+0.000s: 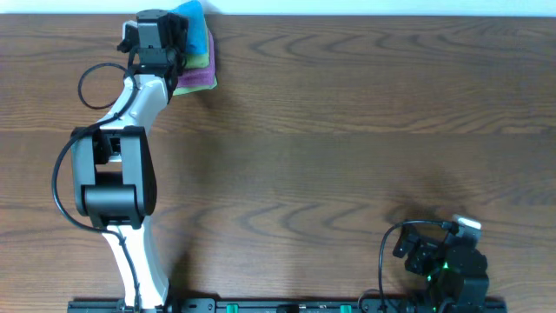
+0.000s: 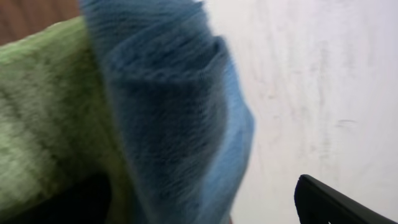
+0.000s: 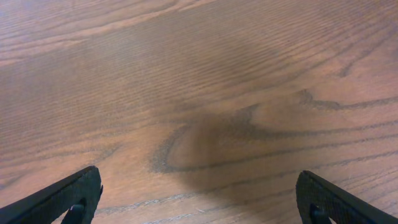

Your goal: Fold the cloth

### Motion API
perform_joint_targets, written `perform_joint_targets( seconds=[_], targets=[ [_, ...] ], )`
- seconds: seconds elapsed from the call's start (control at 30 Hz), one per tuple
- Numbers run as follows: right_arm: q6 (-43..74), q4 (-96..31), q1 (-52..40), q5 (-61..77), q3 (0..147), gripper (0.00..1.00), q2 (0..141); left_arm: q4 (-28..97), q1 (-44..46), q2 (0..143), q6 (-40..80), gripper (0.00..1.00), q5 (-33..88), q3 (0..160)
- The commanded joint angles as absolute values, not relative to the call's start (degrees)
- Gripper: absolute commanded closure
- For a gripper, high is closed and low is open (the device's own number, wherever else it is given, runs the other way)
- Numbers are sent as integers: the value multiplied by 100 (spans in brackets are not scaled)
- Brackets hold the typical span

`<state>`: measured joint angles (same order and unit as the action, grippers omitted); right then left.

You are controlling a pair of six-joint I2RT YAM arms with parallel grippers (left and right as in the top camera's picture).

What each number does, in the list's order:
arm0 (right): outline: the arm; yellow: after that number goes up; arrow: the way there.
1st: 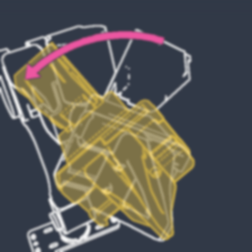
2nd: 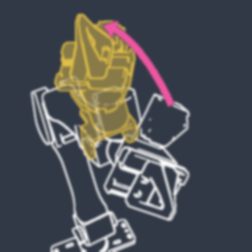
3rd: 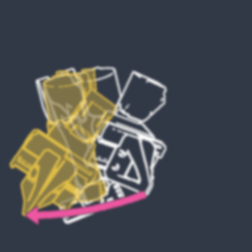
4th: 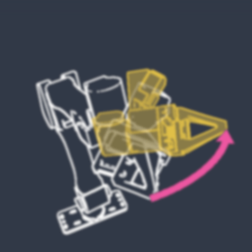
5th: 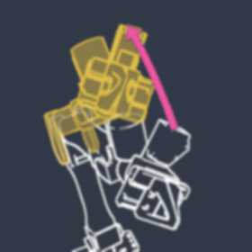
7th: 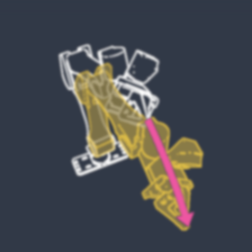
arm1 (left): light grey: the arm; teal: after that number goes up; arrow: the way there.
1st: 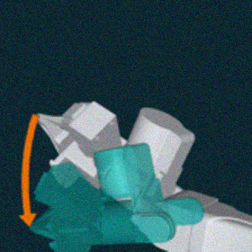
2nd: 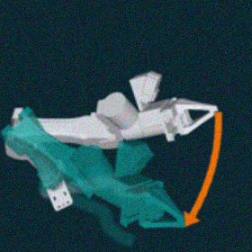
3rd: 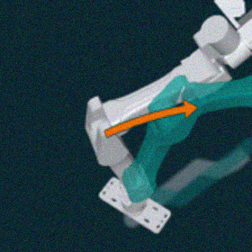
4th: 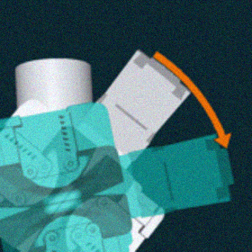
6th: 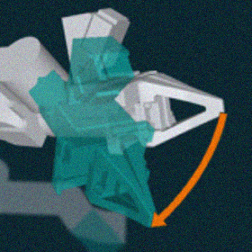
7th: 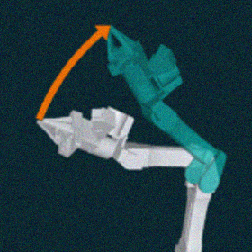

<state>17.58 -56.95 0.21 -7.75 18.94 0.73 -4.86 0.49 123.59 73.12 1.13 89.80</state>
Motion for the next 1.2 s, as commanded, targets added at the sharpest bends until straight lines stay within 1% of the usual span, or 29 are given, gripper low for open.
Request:
perform_joint_targets(
  seconds=[0.0,0.13,0.3,0.4,0.47,0.57,0.63,0.8,0.97,1.13,1.17],
  targets=[
    [1839,-5708,69,-836,1861,1,36,-95,38,11950,7419,5,-19,9091],
    [1839,-5708,69,-836,1863,1,36,698,38,11465,7236,5,-56,9091],
    [1839,-5708,67,-836,1861,1,36,1291,40,10676,6573,5,110,9091],
    [1839,-5706,69,-836,1861,1,36,2438,40,10018,6257,5,113,9091],
    [1839,-5708,69,-836,1861,1,36,3221,40,9614,5739,5,104,9091],
    [1839,-5708,69,-836,1863,1,36,4185,40,9078,4611,5,-82,9091],
    [1839,-5708,67,-836,1863,1,36,4628,40,8755,3894,5,-318,9091],
    [1839,-5708,69,-834,1861,1,36,5299,40,8025,2475,5,-340,9091],
    [1839,-5708,69,-836,1863,1,36,6292,40,7140,1682,5,-353,9091],
    [1839,-5708,67,-836,1861,1,36,7625,38,6287,1614,5,-419,9011],
    [1839,-5706,67,-834,1861,1,36,7808,38,6097,1411,5,-449,8941]
  ],
)
